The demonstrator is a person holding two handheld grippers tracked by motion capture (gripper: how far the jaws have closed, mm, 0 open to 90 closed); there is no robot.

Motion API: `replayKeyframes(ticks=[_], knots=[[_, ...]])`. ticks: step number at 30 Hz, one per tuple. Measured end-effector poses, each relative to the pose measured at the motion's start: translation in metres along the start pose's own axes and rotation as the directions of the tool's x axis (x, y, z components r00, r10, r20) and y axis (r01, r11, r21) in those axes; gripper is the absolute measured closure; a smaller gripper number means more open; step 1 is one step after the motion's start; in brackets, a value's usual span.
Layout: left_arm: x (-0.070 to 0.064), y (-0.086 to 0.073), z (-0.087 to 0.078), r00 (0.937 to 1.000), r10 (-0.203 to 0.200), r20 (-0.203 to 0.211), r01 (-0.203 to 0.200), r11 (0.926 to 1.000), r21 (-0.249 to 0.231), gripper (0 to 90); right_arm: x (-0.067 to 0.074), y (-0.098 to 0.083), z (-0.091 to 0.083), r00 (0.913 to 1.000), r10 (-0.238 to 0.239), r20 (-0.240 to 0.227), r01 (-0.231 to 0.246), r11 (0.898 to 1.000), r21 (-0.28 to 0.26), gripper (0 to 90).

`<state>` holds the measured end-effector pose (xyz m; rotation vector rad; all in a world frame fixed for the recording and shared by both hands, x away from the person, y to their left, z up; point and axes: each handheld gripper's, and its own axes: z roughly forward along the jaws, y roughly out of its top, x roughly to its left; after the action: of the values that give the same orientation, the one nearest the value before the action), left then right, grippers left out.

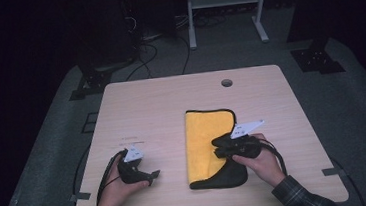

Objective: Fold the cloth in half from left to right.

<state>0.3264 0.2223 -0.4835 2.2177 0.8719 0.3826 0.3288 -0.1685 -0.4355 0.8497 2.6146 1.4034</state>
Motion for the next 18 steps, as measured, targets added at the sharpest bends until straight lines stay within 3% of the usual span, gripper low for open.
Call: replayKeyframes(ticks=[18], knots=[[0.0,0.0,0.0,1.0,-0.001,-0.001,0.001,1.0,-0.003,0.0,0.013,-0.043,-0.043,0.9992,0.033,0.024,-0.033,0.999,0.003,83.3]])
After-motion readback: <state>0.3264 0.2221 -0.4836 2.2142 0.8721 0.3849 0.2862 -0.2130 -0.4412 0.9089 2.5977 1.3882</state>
